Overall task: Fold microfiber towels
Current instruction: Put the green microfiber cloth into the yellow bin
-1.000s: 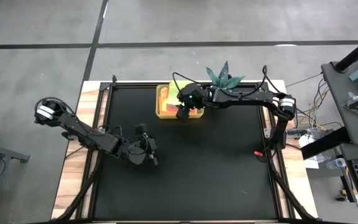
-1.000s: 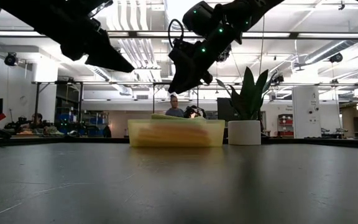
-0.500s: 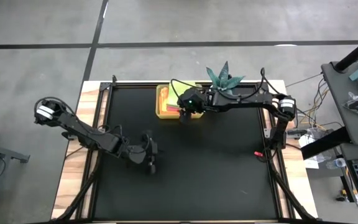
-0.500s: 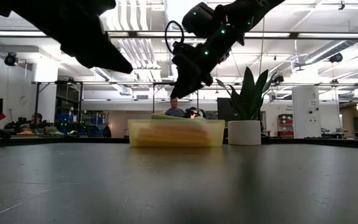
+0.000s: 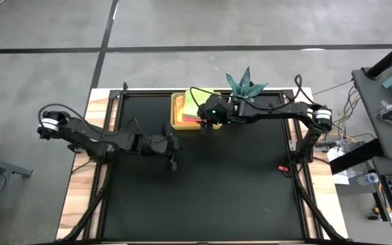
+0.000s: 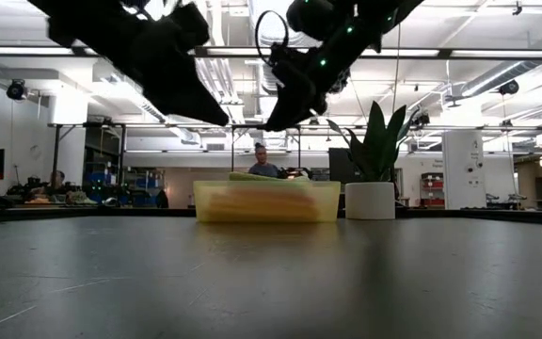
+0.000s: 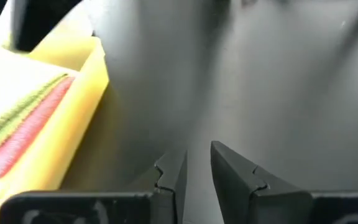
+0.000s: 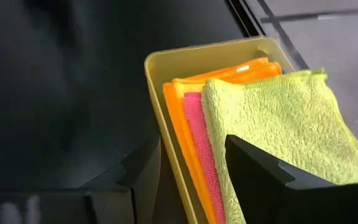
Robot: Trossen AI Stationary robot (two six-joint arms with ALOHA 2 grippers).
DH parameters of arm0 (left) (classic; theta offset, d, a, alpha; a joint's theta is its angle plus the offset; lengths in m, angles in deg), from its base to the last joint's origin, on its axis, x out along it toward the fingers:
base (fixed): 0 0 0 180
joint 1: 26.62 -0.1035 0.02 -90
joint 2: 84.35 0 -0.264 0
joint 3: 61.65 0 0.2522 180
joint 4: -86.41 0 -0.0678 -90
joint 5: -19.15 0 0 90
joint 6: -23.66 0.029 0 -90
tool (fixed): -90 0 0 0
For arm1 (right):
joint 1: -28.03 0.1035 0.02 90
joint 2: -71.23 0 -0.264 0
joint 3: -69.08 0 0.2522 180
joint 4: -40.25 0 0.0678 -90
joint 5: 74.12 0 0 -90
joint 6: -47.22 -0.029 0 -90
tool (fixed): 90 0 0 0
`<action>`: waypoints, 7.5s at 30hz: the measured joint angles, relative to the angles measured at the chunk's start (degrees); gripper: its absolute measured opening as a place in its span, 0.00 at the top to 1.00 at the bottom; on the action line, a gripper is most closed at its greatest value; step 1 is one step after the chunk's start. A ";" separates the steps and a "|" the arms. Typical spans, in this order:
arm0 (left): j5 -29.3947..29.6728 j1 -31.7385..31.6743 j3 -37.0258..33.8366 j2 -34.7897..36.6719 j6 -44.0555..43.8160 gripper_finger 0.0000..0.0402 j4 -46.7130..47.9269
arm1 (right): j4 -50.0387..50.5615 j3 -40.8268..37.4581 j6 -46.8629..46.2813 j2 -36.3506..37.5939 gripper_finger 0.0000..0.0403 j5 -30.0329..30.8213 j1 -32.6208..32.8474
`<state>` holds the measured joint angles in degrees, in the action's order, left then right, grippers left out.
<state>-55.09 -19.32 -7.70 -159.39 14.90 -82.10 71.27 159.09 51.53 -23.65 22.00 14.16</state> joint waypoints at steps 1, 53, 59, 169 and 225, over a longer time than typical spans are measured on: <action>-1.15 -1.41 0.26 0.00 0.67 0.86 0.28 | -0.57 -0.67 0.40 0.82 0.58 -0.08 0.09; -9.78 -22.61 2.80 0.07 15.09 0.86 6.61 | -10.34 -10.03 4.73 6.70 0.58 -0.16 -0.79; -9.78 -22.61 1.26 0.07 15.03 0.86 6.30 | -10.32 -10.07 4.73 6.70 0.58 -0.17 -0.79; -16.21 -2.67 -13.58 21.49 19.15 0.86 -10.77 | -41.32 -27.94 14.91 20.11 0.98 -2.70 3.69; -14.84 -9.21 -20.05 39.21 29.18 0.86 -6.25 | 15.49 44.98 19.84 -36.55 0.98 -2.08 -13.93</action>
<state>-69.92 -28.53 -27.75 -120.18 44.08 -88.35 86.76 204.07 71.37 -60.20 19.92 0.23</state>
